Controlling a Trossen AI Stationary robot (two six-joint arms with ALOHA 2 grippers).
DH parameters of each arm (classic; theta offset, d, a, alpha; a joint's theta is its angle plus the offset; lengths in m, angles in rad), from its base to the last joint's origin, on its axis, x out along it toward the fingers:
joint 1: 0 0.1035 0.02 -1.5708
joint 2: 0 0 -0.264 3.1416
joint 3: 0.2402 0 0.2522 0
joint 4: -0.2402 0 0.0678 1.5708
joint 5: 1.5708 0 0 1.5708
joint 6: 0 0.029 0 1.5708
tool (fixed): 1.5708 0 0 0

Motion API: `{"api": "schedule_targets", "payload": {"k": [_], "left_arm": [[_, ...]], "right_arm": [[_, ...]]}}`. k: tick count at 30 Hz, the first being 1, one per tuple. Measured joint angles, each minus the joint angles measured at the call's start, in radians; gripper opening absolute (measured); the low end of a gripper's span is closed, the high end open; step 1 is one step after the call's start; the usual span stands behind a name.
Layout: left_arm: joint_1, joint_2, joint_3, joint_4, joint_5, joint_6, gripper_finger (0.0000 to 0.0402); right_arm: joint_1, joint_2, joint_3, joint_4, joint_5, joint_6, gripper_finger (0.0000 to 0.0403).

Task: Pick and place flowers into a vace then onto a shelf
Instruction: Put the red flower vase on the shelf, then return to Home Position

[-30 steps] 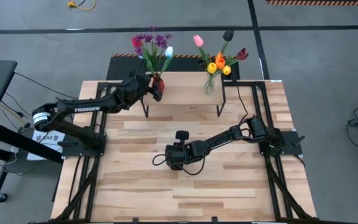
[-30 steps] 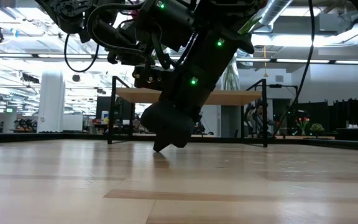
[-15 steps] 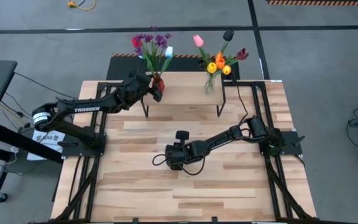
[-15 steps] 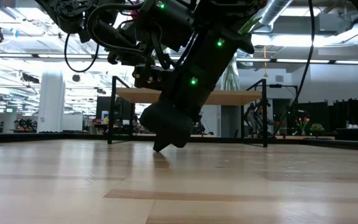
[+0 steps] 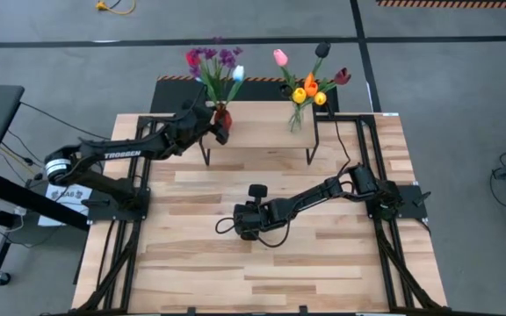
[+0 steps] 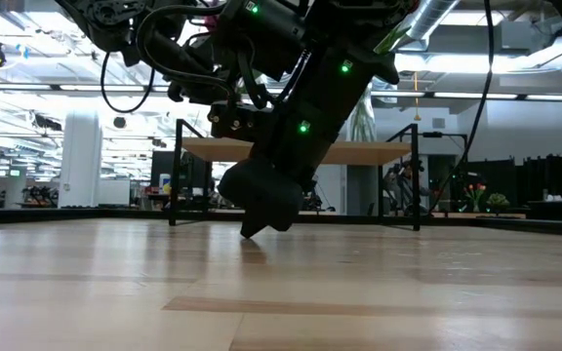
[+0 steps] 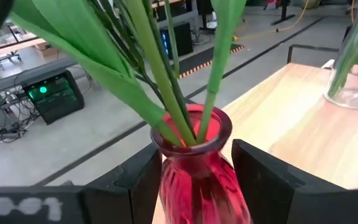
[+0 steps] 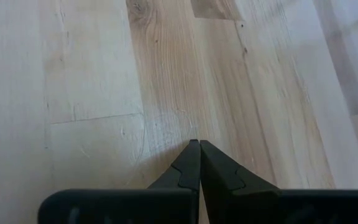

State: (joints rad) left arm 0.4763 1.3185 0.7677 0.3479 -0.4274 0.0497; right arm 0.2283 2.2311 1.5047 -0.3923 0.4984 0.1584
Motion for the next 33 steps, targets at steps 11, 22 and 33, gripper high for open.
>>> {"api": "schedule_targets", "payload": {"k": [11,22,33], "left_arm": [[-0.001,-0.085,0.000,-0.110,0.003,-0.004,0.0185],[-0.055,-0.095,0.000,-0.185,-0.003,-0.009,0.0185],[-0.116,-0.276,0.000,-0.461,-0.004,-0.094,0.0185]], "right_arm": [[0.000,0.000,0.000,0.007,-0.001,0.000,0.0000],[0.006,0.001,-0.001,0.012,0.001,-0.001,0.0000],[0.006,0.001,-0.001,0.020,0.000,-0.008,0.0000]]}}
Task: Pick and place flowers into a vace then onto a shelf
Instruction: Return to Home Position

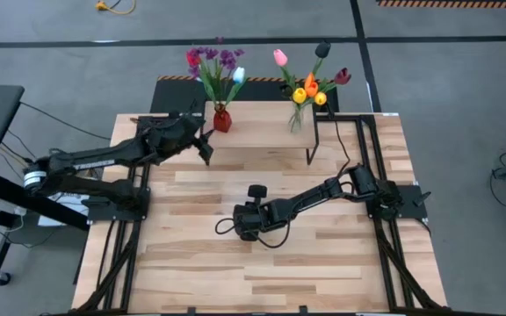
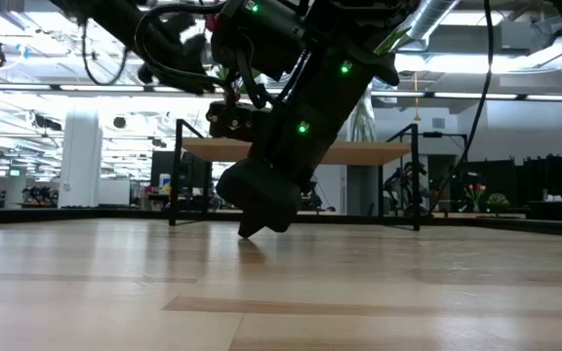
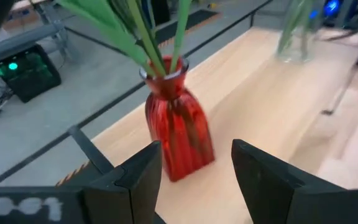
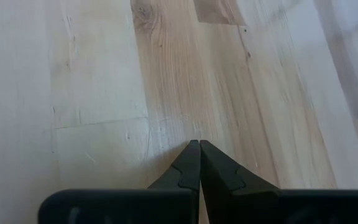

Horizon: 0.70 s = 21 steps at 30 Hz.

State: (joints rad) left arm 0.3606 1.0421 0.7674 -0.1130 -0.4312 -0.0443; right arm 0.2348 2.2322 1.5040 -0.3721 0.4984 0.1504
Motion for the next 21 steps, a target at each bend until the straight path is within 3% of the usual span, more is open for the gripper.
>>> {"api": "schedule_targets", "payload": {"k": [5,11,15,21], "left_arm": [[-0.056,-0.162,0.000,-0.103,0.014,-0.051,0.0185],[-0.175,-0.355,-0.012,-0.190,0.119,-0.125,0.0185],[-0.300,-0.467,-0.086,-0.143,0.170,-0.153,0.0185],[-0.493,-0.645,-0.313,0.073,0.171,-0.173,0.0185]], "right_arm": [[0.000,0.000,0.001,0.015,-0.003,-0.026,0.0000],[-0.023,-0.005,0.051,-0.075,0.056,-0.092,0.0000],[-0.039,-0.006,0.100,-0.133,0.063,0.039,0.0000],[-0.027,-0.014,0.176,-0.172,0.054,0.093,0.0000]]}}
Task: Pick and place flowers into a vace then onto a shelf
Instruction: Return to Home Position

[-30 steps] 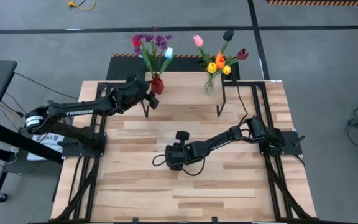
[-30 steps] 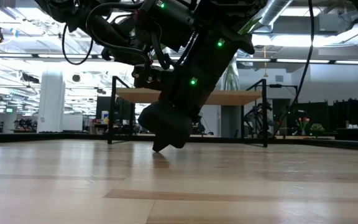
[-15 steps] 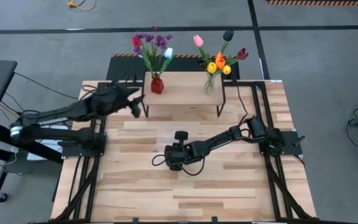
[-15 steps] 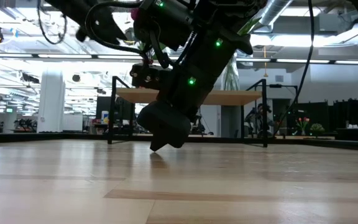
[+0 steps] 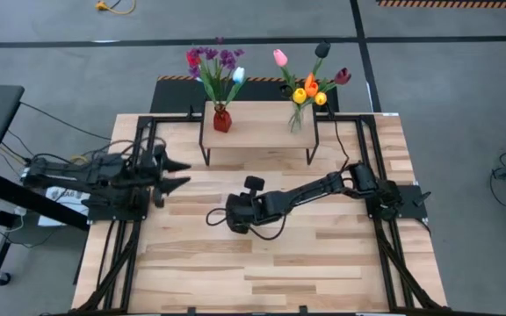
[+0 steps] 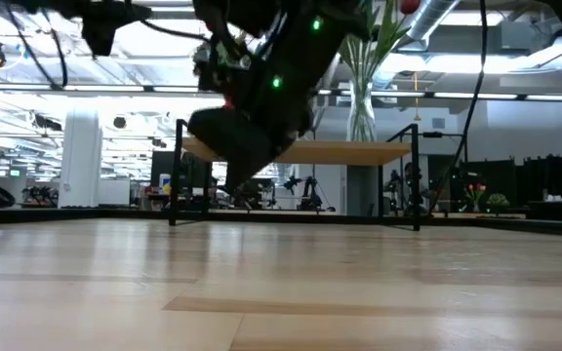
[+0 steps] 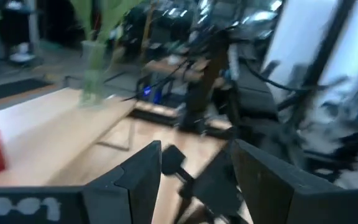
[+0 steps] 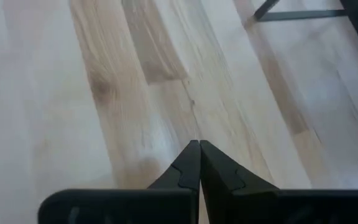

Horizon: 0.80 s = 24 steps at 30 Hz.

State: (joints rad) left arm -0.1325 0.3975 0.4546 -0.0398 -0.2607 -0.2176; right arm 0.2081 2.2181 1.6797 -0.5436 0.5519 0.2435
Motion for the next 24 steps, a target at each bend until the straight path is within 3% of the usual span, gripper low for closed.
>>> {"api": "schedule_targets", "payload": {"k": [7,12,14,16,21,24], "left_arm": [[-0.123,-0.180,-0.215,0.140,-0.088,0.010,0.0185],[-0.149,-0.284,-0.311,0.151,-0.100,-0.012,0.0185],[-0.150,-0.331,-0.353,0.163,-0.088,-0.018,0.0185],[-0.150,-0.374,-0.398,0.188,-0.078,-0.018,0.0185],[-0.150,-0.388,-0.443,0.207,-0.084,-0.003,0.0185],[-0.150,-0.374,-0.444,0.207,-0.085,0.018,0.0185]], "right_arm": [[0.071,-0.167,-0.017,-0.089,-0.001,0.039,0.0000],[0.153,-0.339,-0.054,-0.061,-0.005,-0.066,0.0000],[0.182,-0.409,-0.089,-0.022,-0.054,-0.133,0.0000],[0.200,-0.481,-0.131,0.008,-0.184,-0.179,0.0000],[0.197,-0.665,-0.303,0.164,-0.712,-0.289,0.0000],[0.183,-0.780,-0.440,0.242,-0.888,-0.321,0.0000]]}}
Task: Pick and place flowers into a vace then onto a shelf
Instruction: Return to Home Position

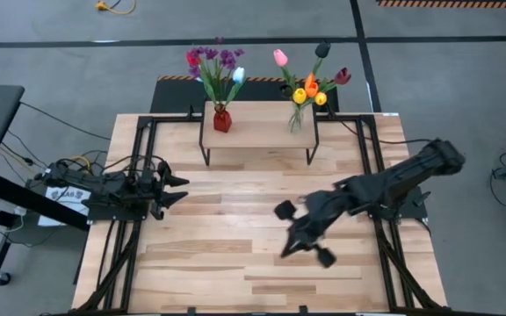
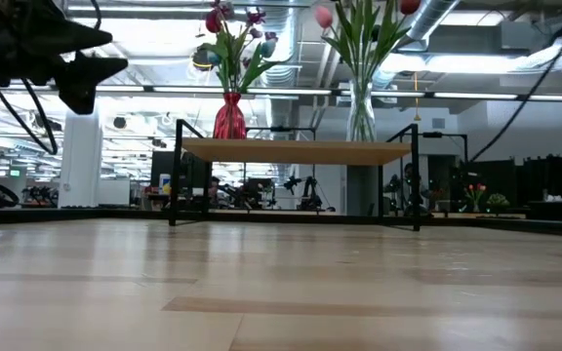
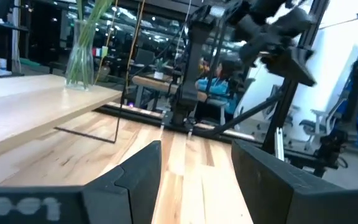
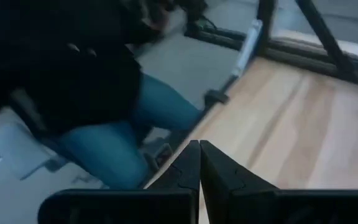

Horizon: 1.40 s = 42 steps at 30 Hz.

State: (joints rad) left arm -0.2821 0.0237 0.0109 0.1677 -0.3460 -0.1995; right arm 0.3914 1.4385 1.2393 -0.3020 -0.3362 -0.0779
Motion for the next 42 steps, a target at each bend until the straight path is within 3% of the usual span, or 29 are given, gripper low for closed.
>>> {"api": "schedule_targets", "payload": {"k": [10,15,22,27,36,42], "left_arm": [[0.000,0.000,-0.001,-0.044,0.000,0.003,0.0185],[0.000,0.000,-0.002,-0.064,0.000,-0.003,0.0185],[0.000,0.000,-0.003,-0.074,0.000,-0.002,0.0185],[0.000,0.000,-0.003,-0.074,0.000,0.002,0.0185],[0.000,0.000,-0.004,-0.085,0.014,0.030,0.0185],[0.000,0.000,-0.004,-0.091,0.080,0.114,0.0185]], "right_arm": [[-0.072,-0.482,-0.612,0.473,0.017,0.053,0.0000],[-0.094,-0.726,-0.855,0.568,0.165,0.104,0.0000],[-0.132,-0.985,-1.098,0.662,0.244,0.104,0.0000],[-0.175,-1.158,-1.231,0.648,0.267,0.136,0.0000],[-0.219,-1.315,-1.232,0.481,0.349,0.111,0.0000],[-0.248,-1.317,-1.232,0.350,0.539,0.182,0.0000]]}}
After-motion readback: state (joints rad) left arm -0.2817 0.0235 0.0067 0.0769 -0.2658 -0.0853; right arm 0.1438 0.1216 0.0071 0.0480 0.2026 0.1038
